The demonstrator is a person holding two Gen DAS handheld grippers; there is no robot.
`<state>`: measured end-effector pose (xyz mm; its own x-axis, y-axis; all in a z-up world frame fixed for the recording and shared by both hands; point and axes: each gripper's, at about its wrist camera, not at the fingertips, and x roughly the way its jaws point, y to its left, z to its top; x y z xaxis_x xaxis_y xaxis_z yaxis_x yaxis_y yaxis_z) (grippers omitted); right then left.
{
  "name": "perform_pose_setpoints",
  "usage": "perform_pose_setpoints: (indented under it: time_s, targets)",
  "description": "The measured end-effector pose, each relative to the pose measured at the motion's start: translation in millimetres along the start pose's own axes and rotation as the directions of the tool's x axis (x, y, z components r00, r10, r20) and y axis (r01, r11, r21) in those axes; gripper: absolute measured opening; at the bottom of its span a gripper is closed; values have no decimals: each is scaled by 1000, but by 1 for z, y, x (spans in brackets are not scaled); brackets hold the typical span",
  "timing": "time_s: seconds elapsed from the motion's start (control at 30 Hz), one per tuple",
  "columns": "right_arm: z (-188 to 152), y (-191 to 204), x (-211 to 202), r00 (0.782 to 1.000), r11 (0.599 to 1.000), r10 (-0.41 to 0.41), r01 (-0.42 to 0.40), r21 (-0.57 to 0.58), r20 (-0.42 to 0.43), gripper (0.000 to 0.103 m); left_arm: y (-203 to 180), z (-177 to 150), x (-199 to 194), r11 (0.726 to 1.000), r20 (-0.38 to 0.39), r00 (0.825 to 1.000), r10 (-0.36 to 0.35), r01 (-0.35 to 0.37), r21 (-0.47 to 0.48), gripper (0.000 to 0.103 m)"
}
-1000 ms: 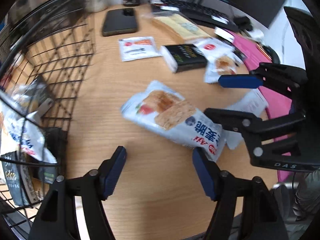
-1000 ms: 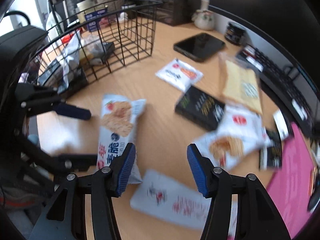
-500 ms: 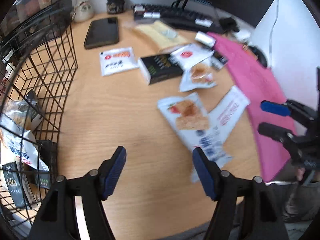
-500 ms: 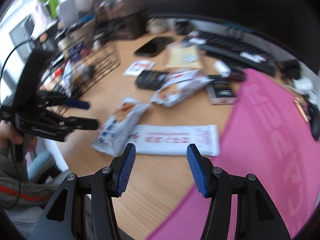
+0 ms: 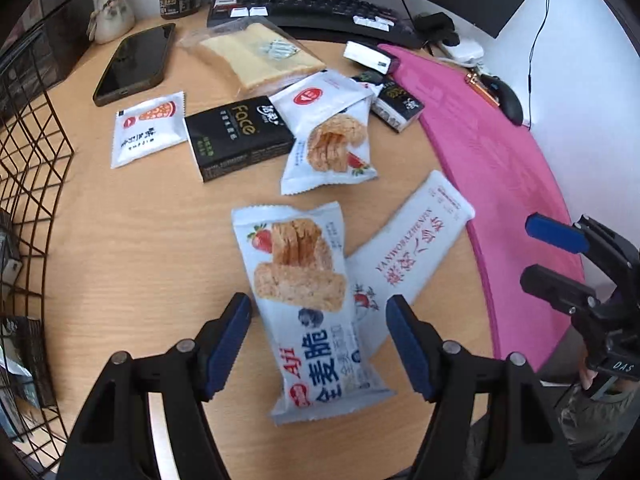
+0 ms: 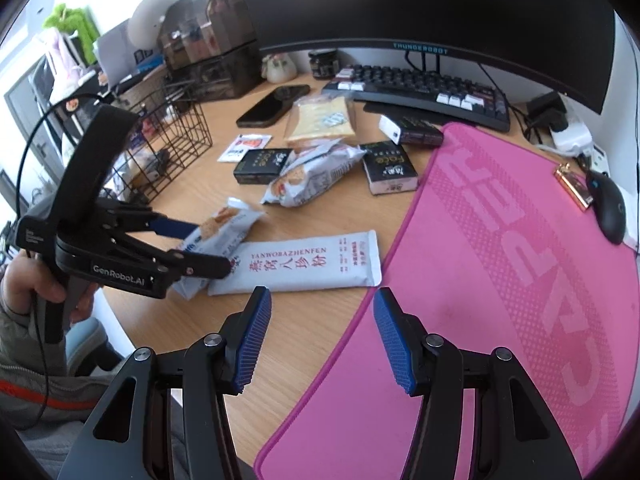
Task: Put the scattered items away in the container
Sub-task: 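Grasp a white Aji packet with the left tool while the right tool grasps a Face pack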
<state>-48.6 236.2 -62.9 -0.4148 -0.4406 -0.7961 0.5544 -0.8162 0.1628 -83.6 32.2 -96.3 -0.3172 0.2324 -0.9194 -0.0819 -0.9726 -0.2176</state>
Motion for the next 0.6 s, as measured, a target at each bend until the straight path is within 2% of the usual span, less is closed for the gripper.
perform_pose_setpoints:
  time_s: [0.07,0.1,0.13,0.27,0.47,0.6]
  targets:
    - [0,-3,6,1000,1000,-2,2,5,-11,55,0,1,0,1000,35,999,-9,9,13,68]
    - [1,-4,7,1000,1000,-4,4,5,-12,55,1,0,0,1000,42,999,-4,3,24,43]
    - [2,-6,9,1000,1000,-7,7,7,-12,55,1,0,0,999,47,999,1,-3,38,41]
    - [23,-18,19,999,999,-44,44,20,9,55,10,4,-2,999,43,999,-10,8,36,41]
    - [71,-41,64,979,979,-203,203,-21,-20,55,22,16,-11,1000,81,997,-3,2,9,41]
    - [94,-46,93,975,976,-215,212,-58,-57,55,26,20,-10,1000,80,997,-17,17,3,41]
